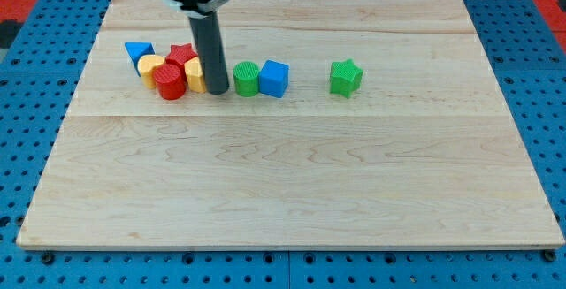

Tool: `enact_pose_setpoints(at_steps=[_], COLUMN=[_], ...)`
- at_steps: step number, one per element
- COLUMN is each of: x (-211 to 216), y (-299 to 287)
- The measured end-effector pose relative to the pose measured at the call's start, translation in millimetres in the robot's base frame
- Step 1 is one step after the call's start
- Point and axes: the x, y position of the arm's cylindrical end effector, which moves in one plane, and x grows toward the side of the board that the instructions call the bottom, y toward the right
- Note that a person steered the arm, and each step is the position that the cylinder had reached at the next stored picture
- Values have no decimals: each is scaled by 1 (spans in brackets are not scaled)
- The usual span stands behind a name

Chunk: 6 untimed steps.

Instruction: Separate the yellow hexagon and the red circle

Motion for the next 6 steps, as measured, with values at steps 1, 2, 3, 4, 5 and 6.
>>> enact_pose_setpoints(at_steps=[1, 2, 3, 4, 5, 6], x=[-9, -7, 1, 21, 24, 17], y=[41, 73, 15, -89, -192, -211])
